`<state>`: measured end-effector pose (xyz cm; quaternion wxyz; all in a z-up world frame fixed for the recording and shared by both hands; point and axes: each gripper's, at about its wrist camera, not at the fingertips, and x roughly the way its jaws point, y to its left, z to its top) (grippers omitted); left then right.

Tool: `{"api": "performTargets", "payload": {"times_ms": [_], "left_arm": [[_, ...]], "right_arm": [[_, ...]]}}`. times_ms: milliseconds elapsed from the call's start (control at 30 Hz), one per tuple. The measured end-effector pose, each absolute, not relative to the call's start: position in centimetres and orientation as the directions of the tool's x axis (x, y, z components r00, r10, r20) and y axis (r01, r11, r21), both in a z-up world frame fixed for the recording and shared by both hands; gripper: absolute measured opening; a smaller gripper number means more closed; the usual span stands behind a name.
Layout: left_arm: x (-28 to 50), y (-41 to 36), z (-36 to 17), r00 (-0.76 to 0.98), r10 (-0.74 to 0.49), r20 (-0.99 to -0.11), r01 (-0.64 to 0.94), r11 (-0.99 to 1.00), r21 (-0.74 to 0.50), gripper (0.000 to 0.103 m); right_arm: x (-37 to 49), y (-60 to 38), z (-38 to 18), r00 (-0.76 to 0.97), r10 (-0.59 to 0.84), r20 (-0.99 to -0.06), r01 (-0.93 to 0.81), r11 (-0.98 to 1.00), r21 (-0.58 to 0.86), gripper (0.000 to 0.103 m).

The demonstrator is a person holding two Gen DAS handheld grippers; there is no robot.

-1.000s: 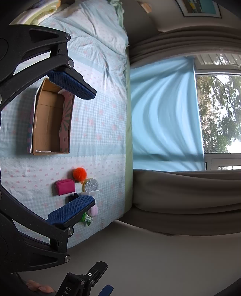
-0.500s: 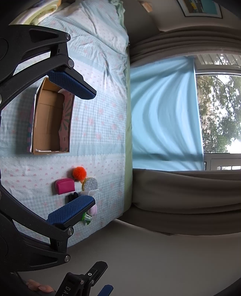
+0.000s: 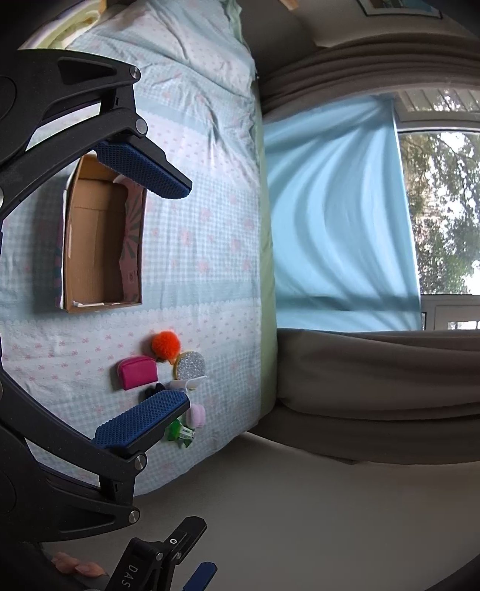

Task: Organize soft objects
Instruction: 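Grasp the orange pompom with the left tool while the right tool grasps the white wipe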

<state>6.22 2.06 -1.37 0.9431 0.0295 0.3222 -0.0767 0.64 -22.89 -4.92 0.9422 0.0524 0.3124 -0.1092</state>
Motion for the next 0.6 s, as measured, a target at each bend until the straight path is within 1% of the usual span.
{"api": "performTargets", "payload": {"times_ms": [333,533,600], "left_arm": [[15.1,0.8,-7.0,0.615,-0.255,-0.746,0.345,0.938,-0.036,0.103],[21.2,-1.9,-13.2,0.500,-0.312,-0.808,0.445,0.893,-0.069,0.103],[23.4,-2.7,-15.7,0.439,-0.351,-0.827,0.456,0.880,-0.132,0.102]], "right_arm": [[6.2,-23.3,-8.9,0.686,-0.204,-0.698,0.382,0.918,0.107,0.103],[11.6,-24.5,-13.3,0.624,-0.187,-0.759,0.441,0.886,0.145,0.103],[13.5,-25.0,-15.0,0.604,-0.166,-0.779,0.452,0.877,0.163,0.103]]}}
